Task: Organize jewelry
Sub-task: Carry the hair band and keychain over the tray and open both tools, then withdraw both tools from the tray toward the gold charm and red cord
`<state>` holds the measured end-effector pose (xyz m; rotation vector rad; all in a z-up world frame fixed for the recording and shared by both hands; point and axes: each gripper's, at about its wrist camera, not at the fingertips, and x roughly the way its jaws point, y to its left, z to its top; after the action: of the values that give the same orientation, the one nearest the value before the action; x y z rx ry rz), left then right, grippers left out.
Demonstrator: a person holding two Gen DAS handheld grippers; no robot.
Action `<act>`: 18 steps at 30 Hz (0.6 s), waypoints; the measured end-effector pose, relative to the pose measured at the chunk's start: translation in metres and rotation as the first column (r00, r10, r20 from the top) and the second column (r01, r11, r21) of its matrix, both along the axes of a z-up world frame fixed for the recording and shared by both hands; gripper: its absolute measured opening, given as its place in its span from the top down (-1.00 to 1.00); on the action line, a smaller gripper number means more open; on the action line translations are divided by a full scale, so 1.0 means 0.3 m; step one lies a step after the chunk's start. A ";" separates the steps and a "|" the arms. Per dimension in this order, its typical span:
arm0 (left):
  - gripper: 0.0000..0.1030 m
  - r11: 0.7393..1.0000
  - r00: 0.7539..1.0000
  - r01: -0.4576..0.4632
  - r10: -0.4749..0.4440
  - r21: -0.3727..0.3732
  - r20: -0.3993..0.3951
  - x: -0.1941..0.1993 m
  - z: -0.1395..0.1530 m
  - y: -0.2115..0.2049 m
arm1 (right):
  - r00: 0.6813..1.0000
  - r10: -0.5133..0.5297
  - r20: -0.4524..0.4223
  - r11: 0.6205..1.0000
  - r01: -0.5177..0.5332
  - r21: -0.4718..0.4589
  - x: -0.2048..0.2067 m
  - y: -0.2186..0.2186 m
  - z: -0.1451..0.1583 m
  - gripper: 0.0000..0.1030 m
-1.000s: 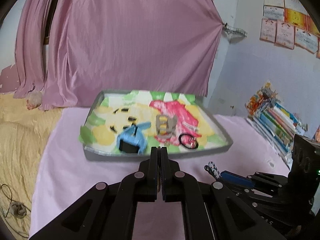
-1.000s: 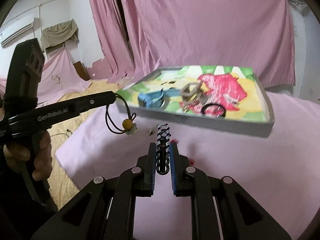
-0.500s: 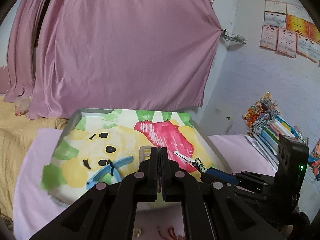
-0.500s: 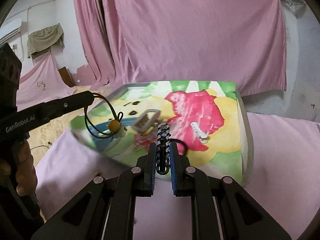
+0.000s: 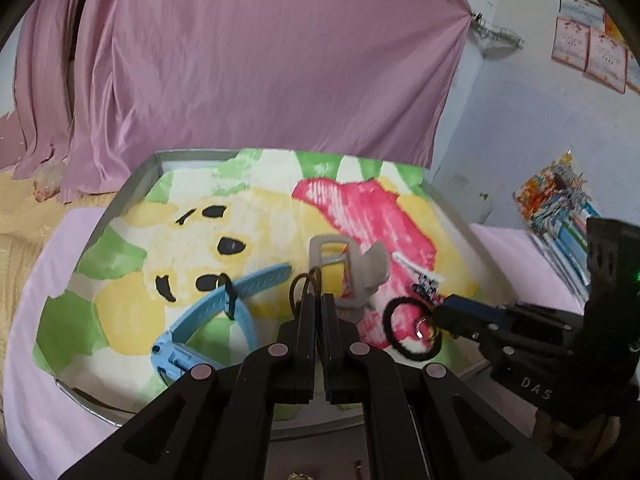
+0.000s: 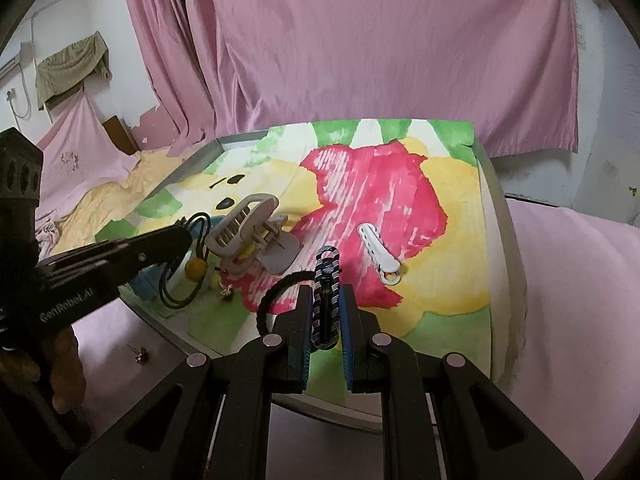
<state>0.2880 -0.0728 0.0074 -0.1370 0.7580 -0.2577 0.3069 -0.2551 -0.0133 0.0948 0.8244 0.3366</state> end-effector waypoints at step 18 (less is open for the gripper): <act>-0.59 0.997 0.985 -0.071 0.072 -0.014 0.155 -0.134 0.080 0.036 | 0.976 -0.121 0.180 0.993 0.116 0.037 -0.150 -0.054 0.101 0.22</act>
<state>0.2479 -0.0620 0.0313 -0.1496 0.5962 -0.2004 0.2620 -0.2712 0.0168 0.1353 0.6301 0.2391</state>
